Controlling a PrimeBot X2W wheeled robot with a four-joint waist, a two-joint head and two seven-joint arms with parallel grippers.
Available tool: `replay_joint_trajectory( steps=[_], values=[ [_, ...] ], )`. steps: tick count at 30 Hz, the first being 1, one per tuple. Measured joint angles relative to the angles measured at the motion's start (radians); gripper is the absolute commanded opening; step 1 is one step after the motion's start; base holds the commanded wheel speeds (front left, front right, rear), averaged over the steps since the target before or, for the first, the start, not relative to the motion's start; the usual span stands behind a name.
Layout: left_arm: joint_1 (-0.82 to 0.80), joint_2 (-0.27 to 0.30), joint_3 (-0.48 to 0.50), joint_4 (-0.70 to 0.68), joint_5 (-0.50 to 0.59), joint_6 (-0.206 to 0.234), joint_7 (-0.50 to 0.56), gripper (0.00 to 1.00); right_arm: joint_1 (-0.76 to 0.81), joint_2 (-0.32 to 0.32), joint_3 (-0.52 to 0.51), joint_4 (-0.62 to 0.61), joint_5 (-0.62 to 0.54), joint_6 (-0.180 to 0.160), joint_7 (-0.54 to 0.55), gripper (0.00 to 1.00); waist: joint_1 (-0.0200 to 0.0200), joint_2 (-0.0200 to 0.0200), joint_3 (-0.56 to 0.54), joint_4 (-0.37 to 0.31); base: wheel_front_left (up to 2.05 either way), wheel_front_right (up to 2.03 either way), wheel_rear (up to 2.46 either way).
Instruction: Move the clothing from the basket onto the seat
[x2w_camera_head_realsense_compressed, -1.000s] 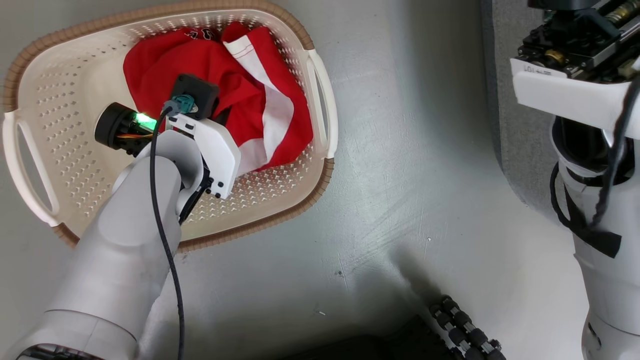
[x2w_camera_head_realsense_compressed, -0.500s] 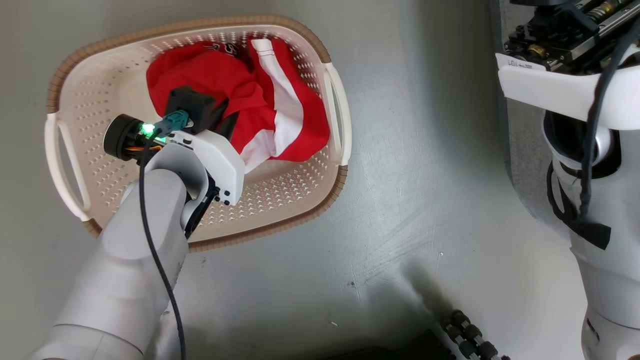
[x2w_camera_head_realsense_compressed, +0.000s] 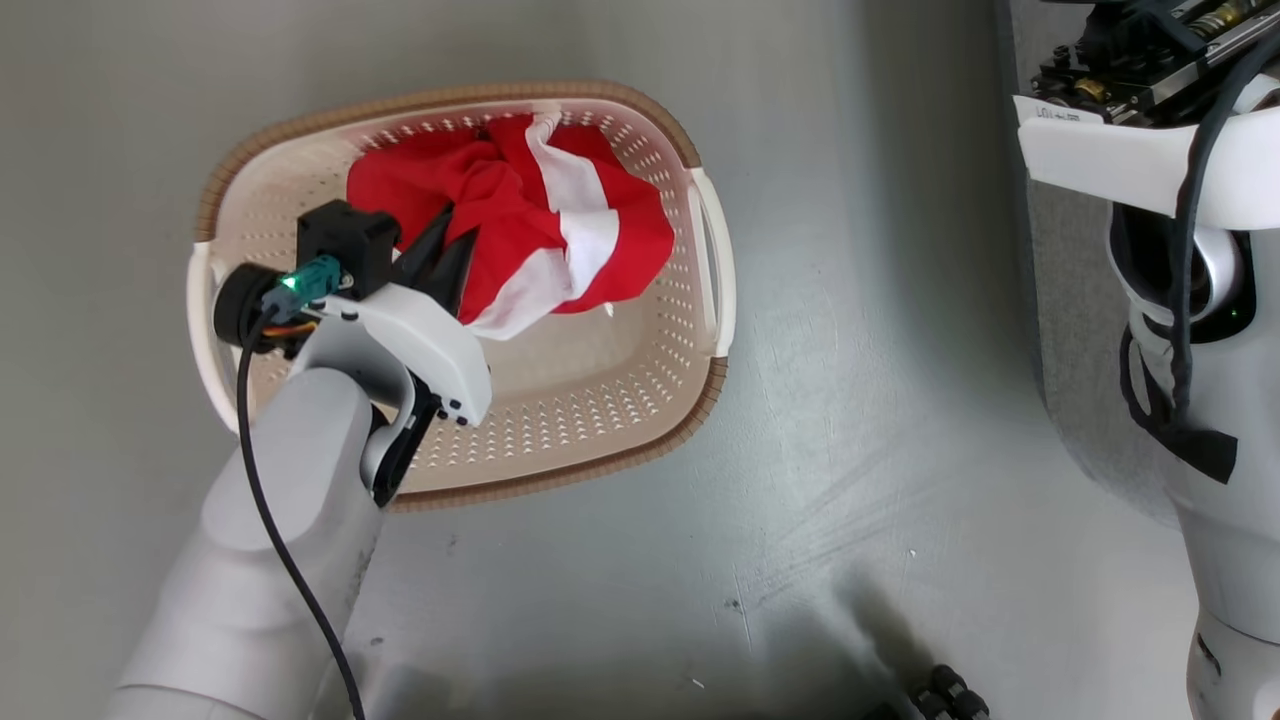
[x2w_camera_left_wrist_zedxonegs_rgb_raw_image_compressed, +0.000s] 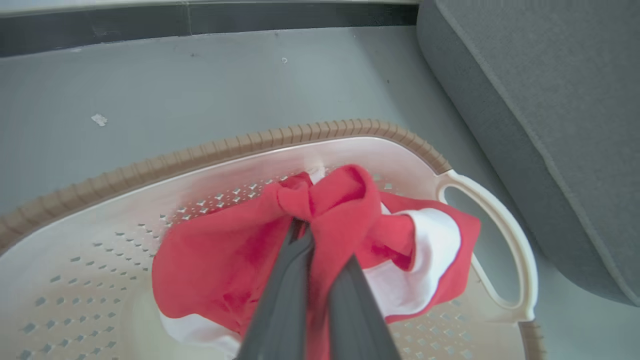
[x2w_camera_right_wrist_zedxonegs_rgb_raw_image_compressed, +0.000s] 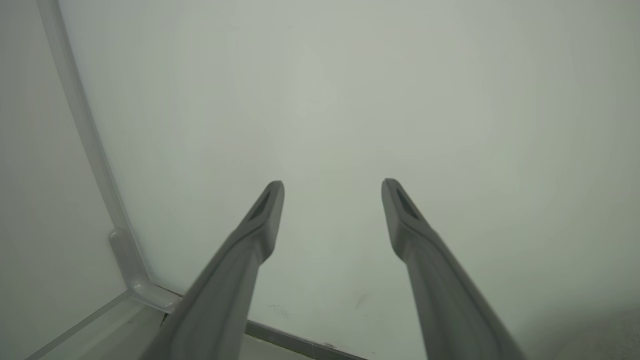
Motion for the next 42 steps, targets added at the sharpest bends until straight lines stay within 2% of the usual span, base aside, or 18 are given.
replay_joint_trajectory(
  steps=[20, 42],
  values=[
    [0.087, -0.005, 0.023, -0.125, -0.093, -0.004, -0.088, 0.0, 0.129, -0.039, -0.029, 0.068, -0.001, 0.0, 0.0, 1.0, 0.0, 0.0, -0.176, 0.074, 0.0, 0.0, 0.0],
    [0.192, -0.006, 0.15, -0.304, -0.191, -0.004, -0.106, 0.0, 0.331, -0.043, -0.083, 0.128, 0.007, 0.0, 0.0, 1.0, 0.0, 0.0, -0.424, 0.136, 0.0, 0.0, 0.0]
  ],
)
